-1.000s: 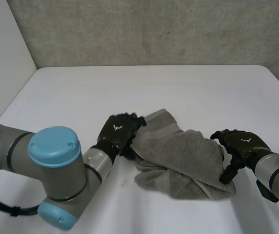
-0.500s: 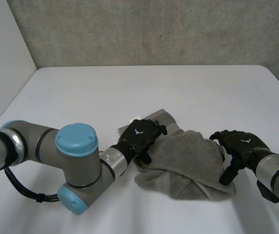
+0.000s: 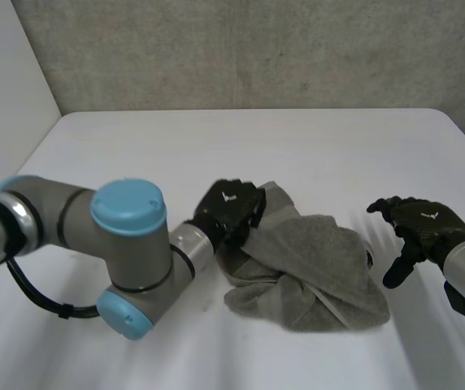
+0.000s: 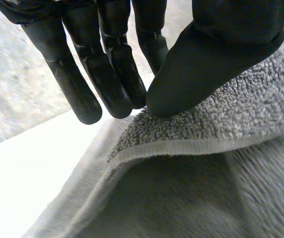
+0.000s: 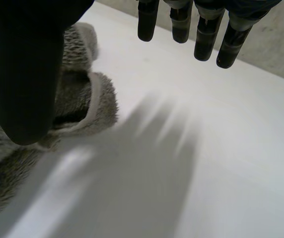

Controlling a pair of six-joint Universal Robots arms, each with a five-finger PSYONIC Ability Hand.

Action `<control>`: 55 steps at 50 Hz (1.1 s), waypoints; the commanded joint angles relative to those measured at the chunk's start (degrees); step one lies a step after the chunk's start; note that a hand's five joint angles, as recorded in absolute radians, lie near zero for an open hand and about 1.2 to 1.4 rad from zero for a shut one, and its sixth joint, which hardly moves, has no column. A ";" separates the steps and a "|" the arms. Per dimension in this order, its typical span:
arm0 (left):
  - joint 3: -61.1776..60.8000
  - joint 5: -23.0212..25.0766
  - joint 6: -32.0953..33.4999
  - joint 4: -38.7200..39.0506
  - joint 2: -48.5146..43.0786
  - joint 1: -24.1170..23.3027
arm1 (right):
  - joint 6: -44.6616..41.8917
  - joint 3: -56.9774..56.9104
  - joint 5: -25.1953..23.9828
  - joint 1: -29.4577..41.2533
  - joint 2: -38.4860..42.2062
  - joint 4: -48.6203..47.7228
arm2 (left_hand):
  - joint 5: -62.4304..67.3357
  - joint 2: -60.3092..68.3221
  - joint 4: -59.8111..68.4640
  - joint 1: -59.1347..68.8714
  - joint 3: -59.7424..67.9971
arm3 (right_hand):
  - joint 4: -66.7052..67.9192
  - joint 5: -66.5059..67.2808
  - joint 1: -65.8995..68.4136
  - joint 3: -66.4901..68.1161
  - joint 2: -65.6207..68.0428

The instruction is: Fold the towel.

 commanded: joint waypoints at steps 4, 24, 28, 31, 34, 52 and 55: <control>-6.11 -0.69 0.19 -2.09 6.86 0.73 | 0.08 0.91 0.00 -0.08 -1.28 0.09 | -22.86 -23.78 -23.75 -21.92 -23.69 | 0.00 -3.41 -0.37 0.44 0.28; -10.79 1.42 5.37 -0.25 4.23 1.70 | -0.62 6.00 -2.37 -3.68 -6.10 8.44 | -37.36 -38.28 -38.25 -36.42 -38.19 | 0.00 -3.41 -0.37 0.44 0.28; -9.57 1.42 5.55 3.34 1.86 1.70 | -0.62 7.67 -3.86 -4.65 -6.99 8.44 | -36.36 -37.28 -37.24 -35.41 -37.18 | 0.00 -3.41 -0.37 0.44 0.28; -8.34 1.16 5.46 5.37 -0.07 1.61 | -0.36 9.08 -5.18 -5.62 -7.25 8.36 | -35.35 -36.27 -36.23 -34.40 -36.17 | 0.00 -3.41 -0.37 0.44 0.28; -7.02 1.16 5.46 5.90 -1.74 1.61 | 0.08 10.05 -6.41 -5.88 -7.17 8.27 | -33.66 -34.59 -34.55 -32.72 -34.49 | 0.00 -3.41 -0.37 0.44 0.28; -2.53 0.81 5.29 6.17 -4.03 1.53 | 9.58 11.46 -8.88 -5.27 -3.04 -0.43 | 11.23 10.31 10.34 12.18 10.40 | 45.00 41.58 44.63 45.44 45.27; -1.66 0.63 5.29 6.25 -2.98 1.79 | 11.76 9.71 -9.49 -5.01 -0.85 -3.76 | 11.23 10.31 10.34 12.18 10.40 | 69.97 66.56 69.60 70.41 70.25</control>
